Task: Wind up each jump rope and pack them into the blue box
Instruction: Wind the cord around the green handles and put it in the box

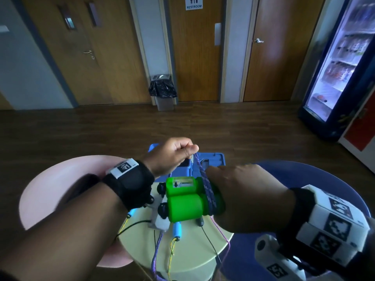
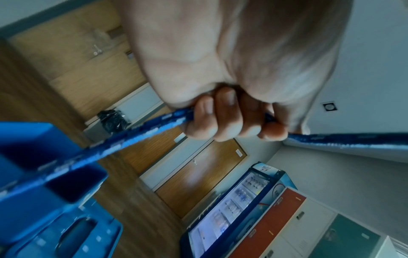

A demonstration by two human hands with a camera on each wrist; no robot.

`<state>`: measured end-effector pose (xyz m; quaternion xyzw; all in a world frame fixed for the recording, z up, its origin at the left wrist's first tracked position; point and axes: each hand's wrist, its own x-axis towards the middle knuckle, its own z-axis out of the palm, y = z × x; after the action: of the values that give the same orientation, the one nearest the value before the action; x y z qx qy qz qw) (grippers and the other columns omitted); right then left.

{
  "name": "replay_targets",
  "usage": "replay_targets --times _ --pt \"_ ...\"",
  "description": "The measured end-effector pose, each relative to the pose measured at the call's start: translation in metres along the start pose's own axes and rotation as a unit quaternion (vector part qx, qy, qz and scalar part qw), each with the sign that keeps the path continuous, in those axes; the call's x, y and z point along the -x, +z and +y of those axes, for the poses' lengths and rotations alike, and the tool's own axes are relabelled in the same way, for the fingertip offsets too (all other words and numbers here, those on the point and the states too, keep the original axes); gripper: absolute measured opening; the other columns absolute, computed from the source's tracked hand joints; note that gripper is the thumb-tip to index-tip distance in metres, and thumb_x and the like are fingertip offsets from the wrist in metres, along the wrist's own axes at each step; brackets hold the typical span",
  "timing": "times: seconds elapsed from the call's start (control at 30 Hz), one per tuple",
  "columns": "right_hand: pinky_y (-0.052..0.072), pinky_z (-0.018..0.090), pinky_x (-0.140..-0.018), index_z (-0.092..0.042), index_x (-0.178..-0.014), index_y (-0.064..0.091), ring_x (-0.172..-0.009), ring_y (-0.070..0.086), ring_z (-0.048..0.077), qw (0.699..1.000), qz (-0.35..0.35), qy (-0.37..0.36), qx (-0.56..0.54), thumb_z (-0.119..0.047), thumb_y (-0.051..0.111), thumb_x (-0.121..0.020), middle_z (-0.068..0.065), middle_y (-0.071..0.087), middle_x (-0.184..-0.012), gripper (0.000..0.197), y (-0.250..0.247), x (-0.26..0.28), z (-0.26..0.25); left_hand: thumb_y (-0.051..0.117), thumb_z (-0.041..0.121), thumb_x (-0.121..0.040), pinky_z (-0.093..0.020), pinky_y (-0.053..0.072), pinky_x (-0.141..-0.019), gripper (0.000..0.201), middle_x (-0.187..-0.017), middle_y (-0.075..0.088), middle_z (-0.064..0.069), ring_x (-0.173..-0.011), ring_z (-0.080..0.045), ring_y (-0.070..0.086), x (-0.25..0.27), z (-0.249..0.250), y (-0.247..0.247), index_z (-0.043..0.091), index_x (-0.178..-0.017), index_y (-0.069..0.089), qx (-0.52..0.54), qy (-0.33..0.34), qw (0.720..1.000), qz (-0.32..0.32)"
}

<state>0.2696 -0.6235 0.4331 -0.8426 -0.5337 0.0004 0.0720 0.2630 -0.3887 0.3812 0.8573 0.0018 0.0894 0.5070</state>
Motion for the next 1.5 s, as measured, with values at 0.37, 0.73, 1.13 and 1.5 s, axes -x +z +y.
replay_targets --times 0.37,0.73,1.13,1.5 --pt "0.043 0.029 -0.066 -0.028 -0.091 0.041 -0.083 0.061 0.022 0.986 0.094 0.125 -0.058 -0.05 0.059 -0.068 -0.009 0.052 -0.077 0.036 -0.007 -0.009 0.012 0.061 0.029 -0.075 -0.021 0.028 -0.049 0.047 -0.049 0.017 -0.009 -0.045 -0.02 0.016 0.047 -0.004 0.087 0.009 -0.053 0.024 0.312 -0.087 0.939 0.114" --pt "0.049 0.03 -0.07 -0.029 -0.095 0.045 -0.082 0.059 0.02 0.98 0.109 0.136 -0.096 -0.053 0.055 -0.063 -0.007 0.061 -0.085 0.041 0.002 -0.02 0.013 0.059 0.007 -0.069 -0.022 0.016 -0.047 0.029 -0.047 0.034 0.004 -0.044 -0.008 0.027 0.04 0.009 0.072 0.021 -0.046 0.048 0.381 -0.124 0.908 0.124" --pt "0.05 0.03 -0.067 -0.029 -0.094 0.052 -0.077 0.059 0.016 0.974 0.086 0.117 -0.174 -0.045 0.062 -0.063 -0.009 0.06 -0.081 0.036 -0.002 -0.02 0.004 0.054 0.005 -0.098 -0.018 0.056 -0.079 0.017 -0.076 0.074 0.005 -0.072 0.001 0.064 0.03 -0.002 0.07 0.016 -0.095 0.066 0.223 -0.041 0.957 0.181" --pt "0.039 0.03 -0.066 -0.027 -0.094 0.043 -0.095 0.065 0.027 0.987 0.05 0.151 -0.008 -0.053 0.058 -0.071 -0.005 0.066 -0.096 0.037 0.003 -0.017 0.043 0.064 0.022 -0.089 -0.01 0.044 -0.065 0.014 -0.07 0.065 0.02 -0.064 0.006 0.055 0.045 0.052 -0.03 0.03 -0.08 0.071 -0.032 0.186 0.977 0.104"
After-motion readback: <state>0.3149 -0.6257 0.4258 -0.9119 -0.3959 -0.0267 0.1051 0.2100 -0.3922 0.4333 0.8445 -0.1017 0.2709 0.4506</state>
